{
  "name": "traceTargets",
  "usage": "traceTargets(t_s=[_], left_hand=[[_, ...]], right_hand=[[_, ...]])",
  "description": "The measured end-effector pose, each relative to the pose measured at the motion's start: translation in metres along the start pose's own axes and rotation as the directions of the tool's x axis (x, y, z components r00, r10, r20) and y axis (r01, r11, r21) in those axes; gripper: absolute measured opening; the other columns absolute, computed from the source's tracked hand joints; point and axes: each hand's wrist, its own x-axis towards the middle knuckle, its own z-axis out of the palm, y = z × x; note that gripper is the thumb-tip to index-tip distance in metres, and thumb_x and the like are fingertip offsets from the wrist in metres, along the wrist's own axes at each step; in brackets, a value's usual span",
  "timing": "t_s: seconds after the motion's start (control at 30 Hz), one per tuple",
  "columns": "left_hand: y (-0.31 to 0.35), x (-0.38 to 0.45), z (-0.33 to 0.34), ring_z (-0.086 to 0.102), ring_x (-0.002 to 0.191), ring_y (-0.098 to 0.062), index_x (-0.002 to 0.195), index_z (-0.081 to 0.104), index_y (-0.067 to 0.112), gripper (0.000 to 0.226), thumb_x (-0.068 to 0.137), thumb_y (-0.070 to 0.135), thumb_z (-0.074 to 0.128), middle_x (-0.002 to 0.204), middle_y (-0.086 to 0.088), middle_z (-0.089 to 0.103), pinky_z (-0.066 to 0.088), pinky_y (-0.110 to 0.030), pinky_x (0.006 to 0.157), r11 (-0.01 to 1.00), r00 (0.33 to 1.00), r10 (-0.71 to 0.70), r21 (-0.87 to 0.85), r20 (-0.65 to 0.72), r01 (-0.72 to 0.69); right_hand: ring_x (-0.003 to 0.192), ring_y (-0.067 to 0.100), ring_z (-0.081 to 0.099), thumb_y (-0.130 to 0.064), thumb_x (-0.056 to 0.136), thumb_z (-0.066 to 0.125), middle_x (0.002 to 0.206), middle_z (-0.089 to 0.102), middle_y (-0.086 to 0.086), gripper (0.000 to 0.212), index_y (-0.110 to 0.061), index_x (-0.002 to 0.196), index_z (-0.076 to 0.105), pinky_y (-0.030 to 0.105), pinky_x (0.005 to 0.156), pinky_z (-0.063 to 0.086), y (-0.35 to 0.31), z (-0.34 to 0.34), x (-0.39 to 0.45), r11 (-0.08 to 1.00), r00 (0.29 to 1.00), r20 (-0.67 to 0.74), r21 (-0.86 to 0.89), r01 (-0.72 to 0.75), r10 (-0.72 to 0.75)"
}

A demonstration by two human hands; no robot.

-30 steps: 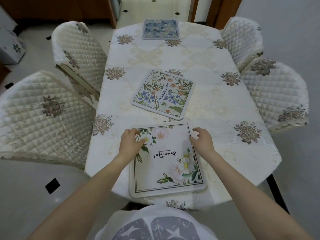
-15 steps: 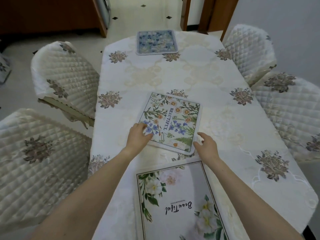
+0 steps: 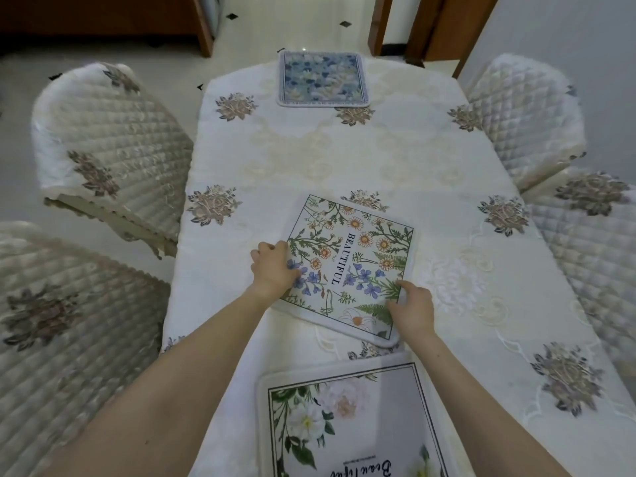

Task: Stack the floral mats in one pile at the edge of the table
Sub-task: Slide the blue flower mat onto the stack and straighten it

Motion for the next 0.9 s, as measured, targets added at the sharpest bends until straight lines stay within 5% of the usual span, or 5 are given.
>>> traceTargets(t_s=[0.37, 0.57, 0.63, 0.77, 0.9], left_hand=[[0.011, -0.018, -0.032, 0.054, 0.116, -0.025, 0.125, 0.054, 0.009, 0.048, 0.079, 0.003, 0.068, 0.129, -0.011, 0.058, 0.037, -0.016, 0.079, 0.956, 0.995, 0.064, -0.282, -0.072, -0.082], [0.001, -0.08, -0.044, 0.058, 0.104, -0.021, 0.124, 0.056, 0.013, 0.046, 0.08, 0.001, 0.066, 0.126, -0.01, 0.059, 0.041, -0.001, 0.053, 0.908, 0.991, 0.009, -0.414, -0.135, -0.064], [-0.005, -0.108, -0.042, 0.056, 0.112, -0.022, 0.123, 0.056, 0.015, 0.046, 0.08, 0.004, 0.068, 0.126, -0.008, 0.06, 0.045, -0.004, 0.067, 0.892, 0.99, -0.015, -0.45, -0.141, -0.05], [-0.018, -0.169, -0.03, 0.051, 0.116, -0.017, 0.122, 0.055, 0.016, 0.045, 0.08, 0.007, 0.069, 0.122, -0.001, 0.059, 0.041, -0.025, 0.09, 0.879, 0.988, -0.061, -0.476, -0.14, -0.013], [-0.034, -0.232, -0.008, 0.047, 0.101, -0.008, 0.119, 0.055, 0.018, 0.043, 0.08, 0.007, 0.069, 0.109, 0.006, 0.056, 0.037, -0.015, 0.082, 0.863, 0.986, -0.082, -0.505, -0.144, -0.001]], right_hand=[[0.076, 0.013, 0.056, 0.011, 0.085, 0.047, 0.122, 0.065, 0.009, 0.044, -0.009, 0.12, 0.063, 0.008, 0.055, 0.044, -0.018, -0.026, -0.014, 0.955, 0.991, -0.13, 0.295, 0.03, 0.009], [0.091, 0.035, 0.064, 0.014, 0.079, 0.046, 0.114, 0.068, 0.015, 0.051, -0.011, 0.119, 0.064, 0.04, 0.081, 0.056, -0.011, -0.05, -0.049, 0.948, 0.991, -0.124, 0.304, 0.093, -0.057], [0.097, 0.039, 0.063, 0.014, 0.078, 0.046, 0.107, 0.07, 0.016, 0.052, -0.012, 0.119, 0.064, 0.042, 0.081, 0.056, -0.003, -0.056, -0.064, 0.945, 0.99, -0.109, 0.303, 0.121, -0.091], [0.078, 0.019, 0.062, 0.013, 0.077, 0.047, 0.096, 0.067, 0.003, 0.051, -0.011, 0.12, 0.064, 0.0, 0.054, 0.043, 0.019, -0.063, -0.101, 0.942, 0.982, -0.109, 0.283, 0.18, -0.155], [0.08, 0.014, 0.057, 0.013, 0.077, 0.049, 0.092, 0.063, -0.001, 0.05, -0.011, 0.119, 0.064, -0.002, 0.053, 0.04, 0.052, -0.064, -0.139, 0.944, 0.979, -0.072, 0.259, 0.204, -0.192]])
